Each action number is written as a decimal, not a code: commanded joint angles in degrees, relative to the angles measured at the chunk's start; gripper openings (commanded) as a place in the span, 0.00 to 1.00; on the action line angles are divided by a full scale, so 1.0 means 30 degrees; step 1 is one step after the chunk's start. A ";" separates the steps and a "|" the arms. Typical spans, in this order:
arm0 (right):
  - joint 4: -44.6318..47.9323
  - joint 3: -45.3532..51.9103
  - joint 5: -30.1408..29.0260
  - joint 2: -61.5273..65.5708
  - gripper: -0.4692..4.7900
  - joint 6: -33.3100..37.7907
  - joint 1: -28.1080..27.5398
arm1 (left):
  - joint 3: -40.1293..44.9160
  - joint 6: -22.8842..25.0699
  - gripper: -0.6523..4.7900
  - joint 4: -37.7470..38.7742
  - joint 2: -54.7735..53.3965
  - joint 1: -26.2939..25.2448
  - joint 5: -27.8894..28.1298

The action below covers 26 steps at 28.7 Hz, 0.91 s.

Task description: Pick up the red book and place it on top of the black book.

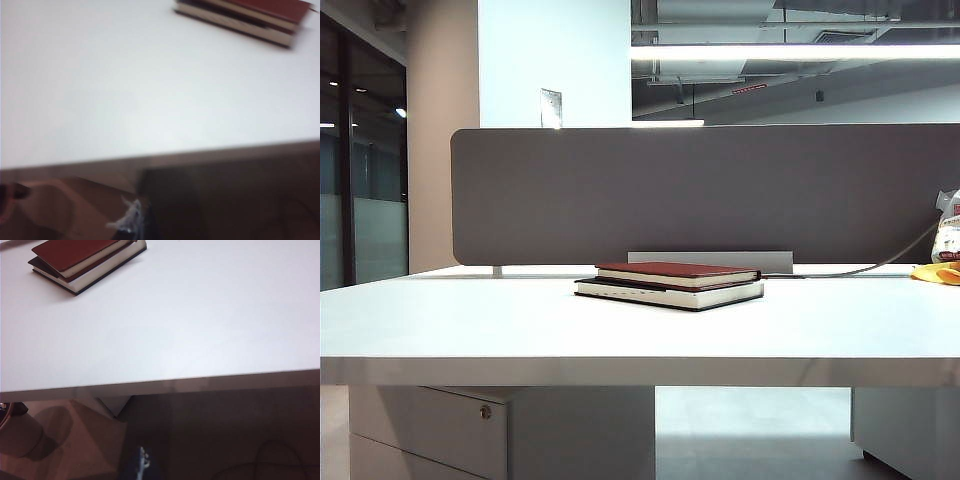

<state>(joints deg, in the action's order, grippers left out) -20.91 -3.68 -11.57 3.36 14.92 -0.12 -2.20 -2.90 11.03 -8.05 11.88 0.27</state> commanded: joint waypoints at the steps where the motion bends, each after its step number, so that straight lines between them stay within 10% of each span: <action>1: 0.0131 0.0022 -0.0029 -0.0007 0.09 -0.0051 0.0000 | -0.0051 0.0284 0.12 -0.0539 0.0605 -0.0015 0.2047; 26: 0.0138 0.0022 -0.0029 -0.0007 0.09 -0.0051 0.0000 | 0.0321 0.1617 0.12 -0.0437 0.2652 -0.3883 -0.1020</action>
<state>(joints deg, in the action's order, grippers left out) -20.91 -3.68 -11.57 3.36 14.92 -0.12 -1.65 1.69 10.11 -0.69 0.51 -1.50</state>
